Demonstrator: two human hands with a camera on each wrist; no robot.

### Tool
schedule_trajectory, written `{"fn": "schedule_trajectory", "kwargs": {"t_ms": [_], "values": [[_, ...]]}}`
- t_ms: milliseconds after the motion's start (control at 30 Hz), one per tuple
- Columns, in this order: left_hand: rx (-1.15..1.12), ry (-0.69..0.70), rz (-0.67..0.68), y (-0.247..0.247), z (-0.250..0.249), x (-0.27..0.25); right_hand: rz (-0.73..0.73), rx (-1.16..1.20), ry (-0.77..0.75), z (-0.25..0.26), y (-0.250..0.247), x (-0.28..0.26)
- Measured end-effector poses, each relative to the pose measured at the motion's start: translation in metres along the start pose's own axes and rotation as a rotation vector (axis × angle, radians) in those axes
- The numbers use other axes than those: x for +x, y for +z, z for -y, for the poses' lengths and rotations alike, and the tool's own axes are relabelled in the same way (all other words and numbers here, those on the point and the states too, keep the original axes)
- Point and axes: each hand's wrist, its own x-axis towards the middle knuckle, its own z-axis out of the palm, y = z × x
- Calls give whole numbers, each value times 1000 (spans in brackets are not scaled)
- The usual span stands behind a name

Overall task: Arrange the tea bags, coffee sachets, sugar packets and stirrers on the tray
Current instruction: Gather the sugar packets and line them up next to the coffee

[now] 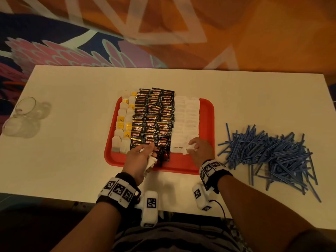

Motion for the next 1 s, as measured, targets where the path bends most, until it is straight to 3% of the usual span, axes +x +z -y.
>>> {"fn": "schedule_trajectory", "kwargs": {"t_ms": [133,400,600,733,867,1000], "values": [[-38,1,22,6,-8,-2,-2,157,26,20,-17,-10],[-48,61,120,45,-29,-10,371,346,-98,89,-41,-44],[-8,66,116,69,-42,-14,351,430,-24,92,-63,-50],[-107,59,148,82,-49,-21,382,403,11,93,-79,-52],[-81,79,129,85,-52,-23,401,671,88,93,-94,-54],[-34,91,212,74,-48,-28,310,851,68,89,-105,-50]]}}
